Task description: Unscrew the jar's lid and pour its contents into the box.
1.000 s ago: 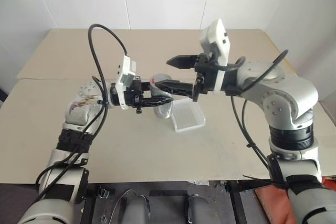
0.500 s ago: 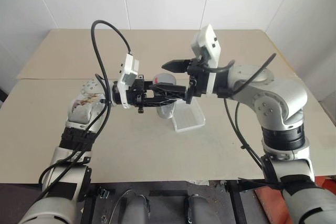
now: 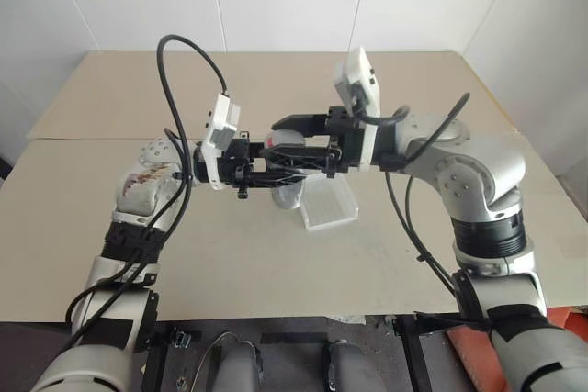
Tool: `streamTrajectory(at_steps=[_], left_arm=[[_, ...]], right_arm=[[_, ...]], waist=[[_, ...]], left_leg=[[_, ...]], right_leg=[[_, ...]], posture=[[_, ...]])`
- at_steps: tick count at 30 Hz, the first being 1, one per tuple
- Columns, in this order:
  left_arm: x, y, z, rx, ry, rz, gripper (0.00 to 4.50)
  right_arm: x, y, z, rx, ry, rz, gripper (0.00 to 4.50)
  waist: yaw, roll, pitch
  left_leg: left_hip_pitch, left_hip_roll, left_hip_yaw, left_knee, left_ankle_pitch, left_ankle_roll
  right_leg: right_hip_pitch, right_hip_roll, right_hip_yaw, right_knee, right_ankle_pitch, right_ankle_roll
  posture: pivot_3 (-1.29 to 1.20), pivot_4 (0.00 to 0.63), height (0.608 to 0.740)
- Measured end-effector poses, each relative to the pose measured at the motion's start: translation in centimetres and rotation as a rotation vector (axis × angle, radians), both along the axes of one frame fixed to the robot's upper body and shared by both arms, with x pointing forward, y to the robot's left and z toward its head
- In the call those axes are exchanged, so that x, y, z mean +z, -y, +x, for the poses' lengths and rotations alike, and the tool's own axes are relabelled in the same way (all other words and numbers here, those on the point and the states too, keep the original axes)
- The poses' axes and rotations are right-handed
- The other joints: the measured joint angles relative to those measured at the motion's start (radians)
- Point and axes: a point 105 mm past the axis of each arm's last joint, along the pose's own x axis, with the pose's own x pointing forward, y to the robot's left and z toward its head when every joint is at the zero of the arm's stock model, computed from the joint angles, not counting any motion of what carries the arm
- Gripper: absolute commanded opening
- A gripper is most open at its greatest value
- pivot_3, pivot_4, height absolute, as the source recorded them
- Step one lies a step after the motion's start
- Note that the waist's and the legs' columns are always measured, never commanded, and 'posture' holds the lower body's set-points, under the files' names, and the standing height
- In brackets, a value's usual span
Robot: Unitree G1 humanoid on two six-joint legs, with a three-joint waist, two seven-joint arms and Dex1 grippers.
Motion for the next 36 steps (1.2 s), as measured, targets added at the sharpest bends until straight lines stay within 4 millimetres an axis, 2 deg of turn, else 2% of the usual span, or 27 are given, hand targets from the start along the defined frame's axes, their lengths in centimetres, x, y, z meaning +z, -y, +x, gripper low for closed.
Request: streamTrajectory(at_steps=[4,8,13,15,19,22,27,32,36], left_arm=[[0.7,0.3,-1.7,-0.152,0.024,0.000,2.00],[0.7,0.9,-2.7,-0.227,0.041,0.037,2.00],[0.4,0.6,-2.6,-0.217,0.049,0.057,2.00],[0.4,0.3,-2.5,-0.206,0.047,0.063,2.00],[0.7,-0.1,-2.5,-0.209,0.048,0.049,2.00],[0.7,-0.8,-2.1,-0.170,0.049,0.030,2.00],[-0.2,-2.6,-0.8,-0.018,0.017,0.023,2.00],[-0.9,-3.0,0.4,0.067,0.008,0.043,2.00],[-1.3,-2.8,0.7,0.079,-0.003,0.042,2.00]], right_arm=[[0.4,0.1,-1.3,0.253,0.061,0.023,2.76],[0.2,0.3,-1.8,0.454,0.096,0.012,2.76],[-0.1,-0.1,-1.2,0.516,0.147,0.001,2.76],[-0.2,-0.4,-1.0,0.515,0.159,-0.001,3.47],[0.0,-0.4,-0.3,0.450,0.181,0.011,4.48],[0.5,0.5,0.3,0.359,0.203,0.039,4.48],[0.3,2.9,1.0,0.071,0.237,0.045,4.48],[0.9,2.1,-0.3,-0.057,0.241,0.013,4.48],[0.8,-0.1,-0.9,-0.099,0.215,0.034,4.48]], waist=[[0.000,0.000,0.000],[0.000,0.000,0.000],[-0.002,0.000,0.000],[-0.001,0.000,0.000],[0.002,0.001,0.000],[0.005,0.001,0.000],[0.004,0.001,0.000],[-0.001,0.001,0.000],[-0.001,0.001,0.000]], left_leg=[[0.000,0.000,0.000,0.001,0.000,0.000],[0.001,0.000,0.000,0.001,0.000,0.000],[0.001,0.001,0.000,0.002,0.000,0.000],[0.001,0.001,0.000,0.002,0.000,0.000],[0.001,0.001,0.000,0.003,0.000,0.000],[0.001,0.001,0.000,0.003,0.000,0.000],[0.000,0.001,-0.001,0.003,0.000,0.000],[0.001,0.001,-0.001,0.004,0.000,0.000],[0.001,0.001,-0.001,0.004,0.000,0.000]], right_leg=[[0.001,0.000,0.000,0.000,0.000,0.000],[0.001,0.000,0.000,0.001,0.000,0.000],[0.000,0.001,0.000,0.002,0.000,0.000],[0.001,0.001,0.000,0.001,0.000,0.000],[0.001,0.001,0.000,0.002,0.000,0.000],[0.001,0.000,-0.001,0.001,0.000,0.000],[0.000,0.000,-0.001,0.002,0.000,0.000],[0.001,0.001,-0.001,0.002,0.000,0.000],[0.001,0.001,-0.001,0.002,0.000,0.000]], posture=[[0.00,0.150,0.740],[0.00,0.150,0.740],[0.00,0.150,0.740],[0.00,0.150,0.740],[0.00,0.150,0.740],[0.00,0.150,0.740],[0.00,0.150,0.740],[0.00,0.150,0.740],[0.00,0.150,0.740]])
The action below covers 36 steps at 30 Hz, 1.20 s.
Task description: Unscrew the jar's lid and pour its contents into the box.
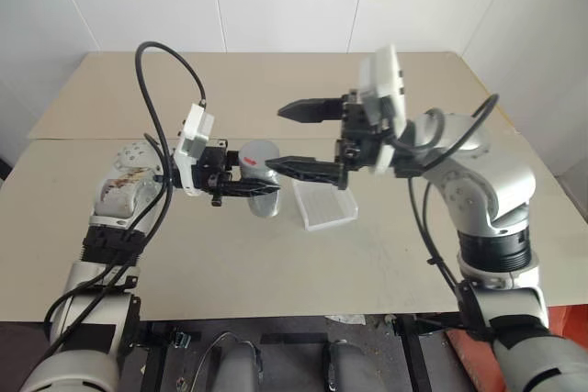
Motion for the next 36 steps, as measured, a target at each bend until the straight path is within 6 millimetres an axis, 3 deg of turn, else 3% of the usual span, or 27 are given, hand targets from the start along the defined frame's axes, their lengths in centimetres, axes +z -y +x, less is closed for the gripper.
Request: streamTrajectory(at_steps=[10,19,27,32,36], left_arm=[[0.0,0.6,0.0,-0.015,0.001,-0.012,2.00],[0.0,0.5,0.2,0.004,0.003,-0.009,2.00],[0.2,-1.3,0.0,0.051,0.014,0.015,2.00],[0.6,-2.2,-1.1,0.019,0.027,0.036,2.00],[0.5,-2.2,-1.4,0.005,0.021,0.036,2.00]], right_arm=[[-1.6,-2.6,1.5,-0.121,-0.040,-0.077,4.48],[-2.1,-3.0,2.2,-0.130,-0.070,-0.082,4.48],[-2.6,-0.9,1.9,-0.101,-0.090,-0.091,4.48],[-2.1,2.9,3.6,-0.233,-0.100,-0.061,4.48],[-2.6,4.1,3.5,-0.242,-0.113,-0.064,4.48]], waist=[[0.003,0.000,0.000],[0.003,0.000,0.000],[0.003,0.000,0.000],[0.005,0.000,0.000],[0.004,0.000,0.000]], left_leg=[[0.000,0.000,0.000,0.000,0.000,0.000],[0.000,0.000,0.000,0.000,0.000,0.000],[0.000,0.000,0.000,0.000,0.000,0.000],[0.000,0.000,0.000,0.000,0.000,0.000],[0.000,0.000,0.000,0.000,0.000,0.000]], right_leg=[[0.000,0.000,0.000,0.000,0.000,0.000],[0.000,0.000,0.000,0.000,0.000,0.000],[0.000,0.000,0.000,0.000,0.000,0.000],[0.000,0.000,0.000,-0.001,0.000,0.000],[0.000,0.000,0.000,-0.001,0.000,0.000]], posture=[[0.00,0.150,0.740],[0.00,0.150,0.740],[0.00,0.150,0.740],[0.00,0.150,0.740],[0.00,0.150,0.740]])
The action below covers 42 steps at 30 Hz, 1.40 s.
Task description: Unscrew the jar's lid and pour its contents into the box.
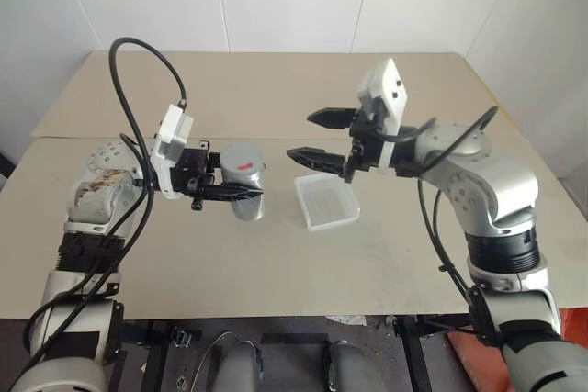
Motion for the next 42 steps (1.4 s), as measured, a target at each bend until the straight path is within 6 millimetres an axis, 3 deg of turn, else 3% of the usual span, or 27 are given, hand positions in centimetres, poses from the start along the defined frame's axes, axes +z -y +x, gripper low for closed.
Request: streamTrajectory(at_steps=[4,10,15,22,27,42], left_arm=[[-0.1,-0.1,0.0,0.008,-0.008,0.001,2.00],[-0.6,1.2,0.7,0.009,-0.020,-0.037,2.00],[-0.4,1.9,1.3,-0.002,-0.008,-0.045,2.00],[-0.4,2.1,1.5,-0.010,0.011,-0.030,2.00],[-0.4,2.0,1.5,-0.016,0.011,-0.028,2.00],[-0.2,1.4,1.4,0.008,0.024,-0.015,2.00]], right_arm=[[0.0,0.5,-0.9,0.026,0.011,-0.008,4.48],[1.4,-1.9,-3.2,0.147,0.068,0.038,4.48],[2.0,-4.7,-3.7,0.196,0.097,0.034,4.48],[1.3,-7.1,-2.8,0.197,0.065,-0.001,4.48],[0.9,-7.4,-1.5,0.178,0.038,0.005,4.48],[0.7,-7.0,-1.1,0.238,0.046,0.026,4.48]], waist=[[-0.002,0.000,0.000],[-0.002,0.000,0.000],[-0.002,0.000,0.000],[-0.002,0.000,0.000],[-0.002,0.000,0.000],[-0.002,0.000,0.000]], left_leg=[[0.000,0.000,0.000,0.000,0.000,0.000],[0.000,0.000,0.000,0.001,0.000,0.000],[0.000,0.000,0.000,0.001,0.000,0.000],[0.000,0.000,0.000,0.001,0.000,0.000],[0.000,0.000,0.000,0.001,0.000,0.000],[0.000,0.000,0.000,0.001,0.000,0.000]], right_leg=[[0.000,0.000,0.000,0.000,0.000,0.000],[0.000,0.000,0.000,0.000,0.000,0.000],[0.000,0.000,0.000,0.000,0.000,0.000],[0.000,0.000,0.000,0.000,0.000,0.000],[0.000,0.000,0.000,0.001,0.000,0.000],[0.000,0.000,0.000,0.001,0.000,0.000]], posture=[[0.00,0.150,0.740],[0.00,0.150,0.740],[0.00,0.150,0.740],[0.00,0.150,0.740],[0.00,0.150,0.740],[0.00,0.150,0.740]])
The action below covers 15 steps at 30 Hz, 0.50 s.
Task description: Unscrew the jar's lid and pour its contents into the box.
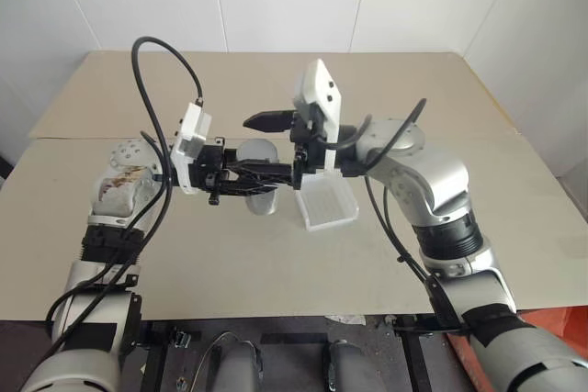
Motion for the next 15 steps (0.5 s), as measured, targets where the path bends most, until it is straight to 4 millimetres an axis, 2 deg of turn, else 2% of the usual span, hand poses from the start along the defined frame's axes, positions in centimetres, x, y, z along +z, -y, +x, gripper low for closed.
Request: streamTrajectory(at_steps=[6,10,15], left_arm=[[-0.3,-0.6,0.1,0.027,-0.017,0.005,2.00],[-0.2,-0.9,-0.4,0.012,-0.006,0.015,2.00],[-0.4,-0.9,-0.8,0.005,0.000,0.015,2.00]], right_arm=[[-0.3,1.8,0.2,-0.011,-0.010,0.011,4.48],[0.0,4.9,1.6,-0.132,-0.008,0.027,4.48],[-1.0,6.4,1.9,-0.171,-0.033,0.021,4.48]], waist=[[0.000,0.000,0.000],[0.003,0.000,0.000],[-0.002,0.000,0.000]], left_leg=[[0.000,0.000,0.000,0.000,0.000,0.000],[0.000,0.000,0.000,0.000,0.000,0.000],[0.000,0.000,0.000,0.000,0.000,0.000]], right_leg=[[0.000,0.000,0.000,0.000,0.000,0.000],[0.000,0.000,0.000,0.000,0.000,0.000],[0.000,0.000,0.000,0.000,0.000,0.000]], posture=[[0.00,0.150,0.740],[0.00,0.150,0.740],[0.00,0.150,0.740]])
